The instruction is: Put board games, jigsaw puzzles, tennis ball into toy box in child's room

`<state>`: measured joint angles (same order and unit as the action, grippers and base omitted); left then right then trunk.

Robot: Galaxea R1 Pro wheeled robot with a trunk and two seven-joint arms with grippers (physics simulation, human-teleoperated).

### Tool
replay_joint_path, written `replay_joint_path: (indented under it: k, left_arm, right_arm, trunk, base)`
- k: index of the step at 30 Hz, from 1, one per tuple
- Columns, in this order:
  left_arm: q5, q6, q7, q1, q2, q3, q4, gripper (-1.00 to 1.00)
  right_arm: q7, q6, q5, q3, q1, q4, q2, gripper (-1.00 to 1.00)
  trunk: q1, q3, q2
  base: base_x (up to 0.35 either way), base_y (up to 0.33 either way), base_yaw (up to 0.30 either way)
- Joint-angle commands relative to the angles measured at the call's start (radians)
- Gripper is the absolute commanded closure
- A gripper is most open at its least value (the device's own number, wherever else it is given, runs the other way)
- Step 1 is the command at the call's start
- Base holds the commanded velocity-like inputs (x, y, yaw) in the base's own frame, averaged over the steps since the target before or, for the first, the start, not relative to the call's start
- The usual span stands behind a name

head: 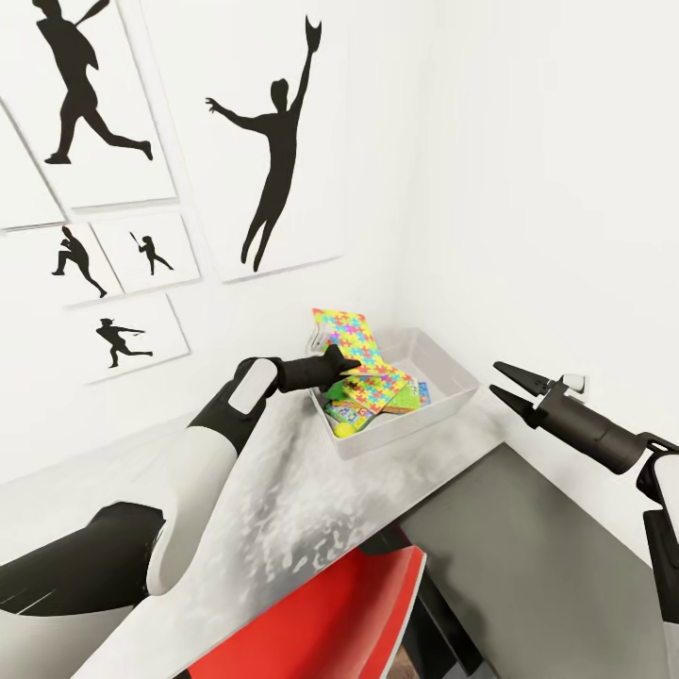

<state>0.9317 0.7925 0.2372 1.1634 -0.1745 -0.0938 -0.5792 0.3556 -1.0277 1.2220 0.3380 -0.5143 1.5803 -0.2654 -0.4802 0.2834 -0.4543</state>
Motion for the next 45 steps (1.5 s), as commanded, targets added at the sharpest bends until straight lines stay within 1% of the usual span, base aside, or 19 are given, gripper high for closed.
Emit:
replay_joint_path:
  k: [1,6,10,13,23,39,45]
  left_arm:
    - [-0.004,0.002,0.005,0.001,0.000,0.000,0.000,1.00]
    - [-0.004,0.002,0.005,0.001,0.000,0.000,0.000,1.00]
    - [0.004,0.002,0.005,0.001,0.000,0.000,0.001,1.00]
    - [0.012,0.002,0.005,0.001,0.000,0.000,0.001,1.00]
    - [0.015,0.002,0.006,0.001,0.000,0.000,0.001,1.00]
    - [0.016,0.002,0.007,0.001,0.000,0.000,0.001,1.00]
    - [0.016,0.002,0.008,0.001,0.000,0.000,0.001,1.00]
  right_arm:
    - [0.010,-0.004,-0.010,0.001,-0.001,0.000,0.000,-1.00]
    - [0.009,-0.003,-0.010,0.001,-0.001,0.000,0.001,-1.00]
    - [0.002,-0.003,-0.011,-0.019,-0.001,0.001,0.000,-1.00]
    - [-0.001,-0.003,-0.012,-0.026,-0.002,0.001,0.001,-1.00]
    - [-0.028,-0.003,-0.009,-0.028,-0.005,0.000,0.001,-1.00]
    - [-0.032,-0.003,-0.009,-0.028,-0.006,0.000,0.001,-1.00]
    - [-0.032,-0.003,-0.012,-0.025,-0.005,0.000,0.001,-1.00]
  trunk:
    - [0.000,0.002,-0.002]
    - [0.000,0.002,-0.002]
    - [0.000,0.002,-0.002]
    - [0.000,0.003,-0.002]
    - [0.000,0.009,-0.002]
    - [0.000,0.032,-0.002]
    - [0.000,0.036,-0.002]
  base:
    - [0.000,0.000,0.000]
    - [0.000,0.000,-0.009]
    - [0.000,0.000,-0.119]
    - [0.000,0.000,-0.115]
    - [0.000,0.000,-0.019]
    - [0.000,0.000,0.000]
    - [0.000,0.000,0.000]
